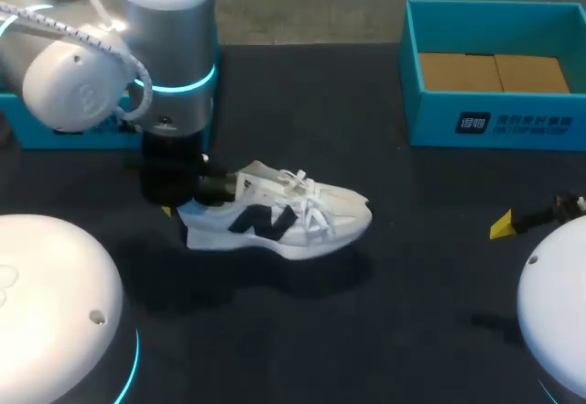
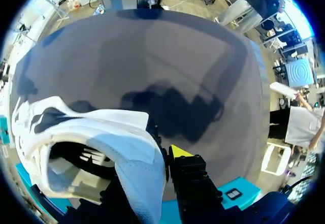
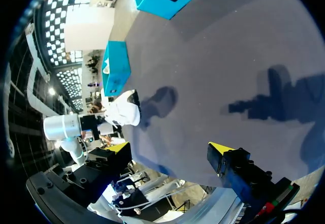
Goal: Take the shoe out of the shoebox, open the shoe tongue, remove and reinsert the insole, then place the shoe into the shoebox
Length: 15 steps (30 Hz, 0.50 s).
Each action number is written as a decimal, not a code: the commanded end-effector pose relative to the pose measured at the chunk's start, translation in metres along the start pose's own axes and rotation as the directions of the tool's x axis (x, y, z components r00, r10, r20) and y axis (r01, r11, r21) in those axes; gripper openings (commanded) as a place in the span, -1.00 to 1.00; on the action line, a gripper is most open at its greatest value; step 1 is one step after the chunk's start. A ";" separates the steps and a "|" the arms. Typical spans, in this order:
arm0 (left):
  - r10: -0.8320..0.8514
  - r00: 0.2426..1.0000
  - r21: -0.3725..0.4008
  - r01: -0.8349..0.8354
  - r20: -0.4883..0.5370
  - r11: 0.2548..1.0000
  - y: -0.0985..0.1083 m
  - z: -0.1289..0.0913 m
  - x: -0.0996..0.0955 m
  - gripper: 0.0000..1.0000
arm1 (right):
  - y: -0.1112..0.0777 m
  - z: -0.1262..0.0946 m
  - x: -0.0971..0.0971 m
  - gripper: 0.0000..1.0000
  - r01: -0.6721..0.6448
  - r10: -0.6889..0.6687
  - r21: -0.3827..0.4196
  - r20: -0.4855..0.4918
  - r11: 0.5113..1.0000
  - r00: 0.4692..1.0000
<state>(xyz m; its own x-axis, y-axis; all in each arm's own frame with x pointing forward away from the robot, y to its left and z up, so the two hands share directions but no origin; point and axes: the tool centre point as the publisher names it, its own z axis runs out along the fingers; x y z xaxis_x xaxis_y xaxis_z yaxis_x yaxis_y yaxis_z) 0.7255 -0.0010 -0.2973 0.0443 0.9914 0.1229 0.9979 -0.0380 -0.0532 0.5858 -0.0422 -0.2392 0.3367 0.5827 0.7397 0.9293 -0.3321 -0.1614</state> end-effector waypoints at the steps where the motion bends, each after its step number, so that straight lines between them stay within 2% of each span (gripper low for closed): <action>1: 0.004 1.000 0.028 -0.004 0.002 1.000 0.002 0.018 -0.021 -1.00 | -0.002 0.000 0.000 1.00 -0.002 0.002 -0.004 0.004 1.000 1.000; 6: -0.014 1.000 0.041 0.015 -0.014 0.999 0.003 0.033 -0.043 -1.00 | -0.002 0.000 0.000 1.00 -0.002 0.002 -0.004 0.004 1.000 1.000; 15: -0.037 0.999 0.038 0.038 -0.036 0.999 0.011 0.040 -0.070 -1.00 | -0.002 0.000 0.000 1.00 -0.002 0.002 -0.004 0.004 1.000 1.000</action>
<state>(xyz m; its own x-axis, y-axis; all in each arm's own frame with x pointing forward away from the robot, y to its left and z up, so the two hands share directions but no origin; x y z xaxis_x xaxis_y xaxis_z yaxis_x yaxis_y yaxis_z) 0.7268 -0.0479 -0.3399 0.0092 0.9921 0.1251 0.9970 0.0006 -0.0778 0.5858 -0.0422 -0.2392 0.3367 0.5827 0.7397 0.9293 -0.3321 -0.1614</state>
